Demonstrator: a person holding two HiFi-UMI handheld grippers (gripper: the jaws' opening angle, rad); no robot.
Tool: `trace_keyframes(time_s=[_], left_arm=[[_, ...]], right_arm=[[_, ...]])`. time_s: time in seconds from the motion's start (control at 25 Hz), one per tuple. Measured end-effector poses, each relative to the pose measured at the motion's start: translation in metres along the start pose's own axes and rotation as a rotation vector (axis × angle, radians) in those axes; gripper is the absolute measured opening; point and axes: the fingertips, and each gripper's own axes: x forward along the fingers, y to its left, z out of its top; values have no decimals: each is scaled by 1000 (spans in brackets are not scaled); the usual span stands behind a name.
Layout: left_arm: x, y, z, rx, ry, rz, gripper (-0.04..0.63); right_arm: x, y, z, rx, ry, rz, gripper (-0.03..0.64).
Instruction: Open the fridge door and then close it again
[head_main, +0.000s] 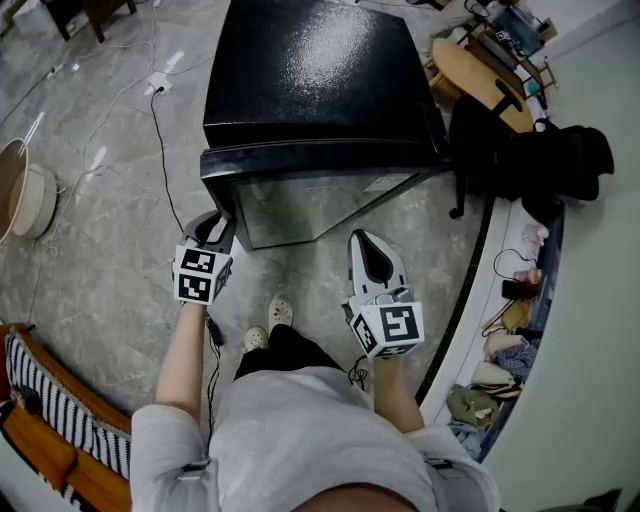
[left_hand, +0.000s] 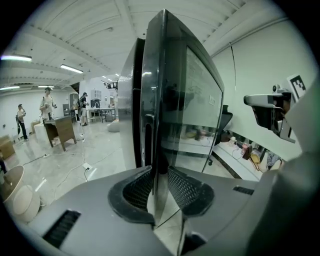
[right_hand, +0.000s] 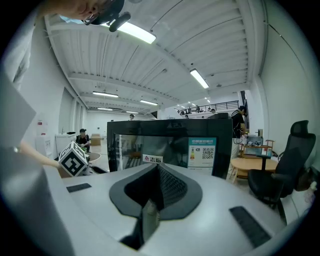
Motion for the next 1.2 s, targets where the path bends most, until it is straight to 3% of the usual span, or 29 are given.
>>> trace_keyframes(time_s=[0.76, 0.84, 0.92, 1.2], left_arm=[[16, 19, 13, 6, -6, 46, 95], [9, 23, 14, -5, -21, 82, 83], [-1, 25, 16, -14, -49, 109, 15], [-42, 14, 27, -25, -133, 114, 14]], right_arm=[[14, -6, 2, 11, -2, 11, 25], [13, -3, 3, 11, -4, 17, 25], [12, 0, 4, 12, -8, 22, 25], [5, 11, 9, 16, -28, 35, 25]])
